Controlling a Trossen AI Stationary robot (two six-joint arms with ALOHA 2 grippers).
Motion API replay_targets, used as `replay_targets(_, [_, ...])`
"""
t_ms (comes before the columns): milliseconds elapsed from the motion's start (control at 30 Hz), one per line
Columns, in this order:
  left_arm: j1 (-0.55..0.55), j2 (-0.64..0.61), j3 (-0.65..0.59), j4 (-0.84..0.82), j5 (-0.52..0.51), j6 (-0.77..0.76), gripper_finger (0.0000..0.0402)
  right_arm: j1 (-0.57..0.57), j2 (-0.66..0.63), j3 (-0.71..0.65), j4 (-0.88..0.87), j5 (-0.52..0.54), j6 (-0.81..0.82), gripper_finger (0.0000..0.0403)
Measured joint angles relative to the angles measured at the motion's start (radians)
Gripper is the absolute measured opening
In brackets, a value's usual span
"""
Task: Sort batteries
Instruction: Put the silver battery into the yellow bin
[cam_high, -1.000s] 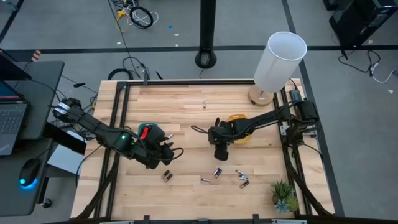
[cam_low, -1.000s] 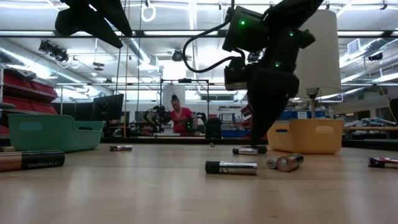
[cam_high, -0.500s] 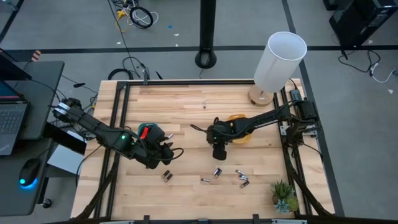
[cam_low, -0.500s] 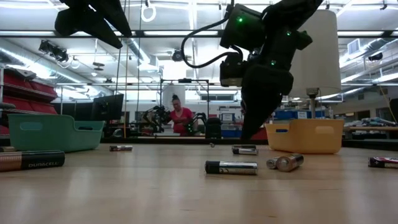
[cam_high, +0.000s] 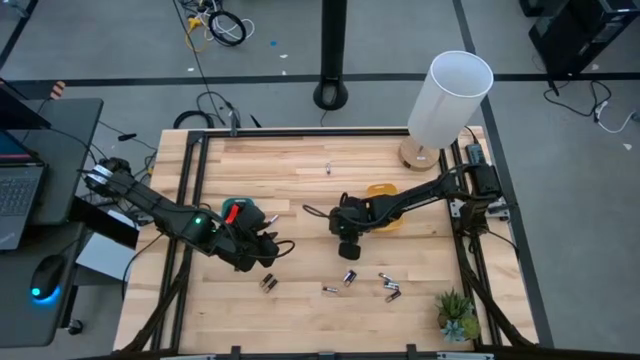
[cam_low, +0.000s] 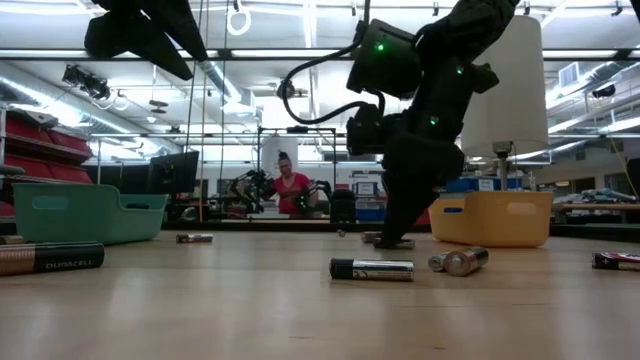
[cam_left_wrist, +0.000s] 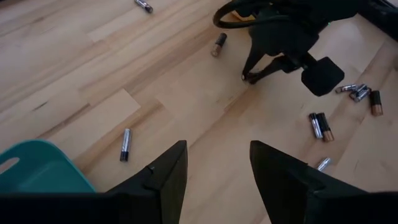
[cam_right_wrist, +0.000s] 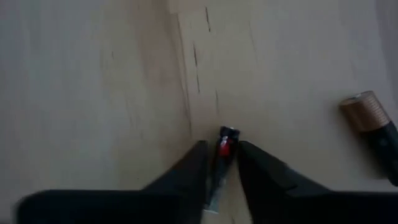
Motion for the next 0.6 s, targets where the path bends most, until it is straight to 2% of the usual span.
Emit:
replay_targets(67, [0.000,0.000,0.000,0.000,0.001,0.000,0.0186,0.001,0.000,0.000,-0.002,-0.007,-0.026,0.0037])
replay_targets(100, [0.000,0.000,0.000,0.000,0.001,0.000,0.0186,0.000,0.000,0.000,-0.002,-0.015,-0.043,0.0023])
replay_targets(333, [0.000,0.000,0.000,-0.001,0.001,0.000,0.0186,-0.027,-0.049,-0.006,-0.026,-0.069,-0.063,0.0021])
replay_targets(600, [0.000,0.000,0.000,-0.047,0.001,0.000,0.0186,-0.062,-0.249,-0.007,-0.172,-0.022,-0.031,0.0020])
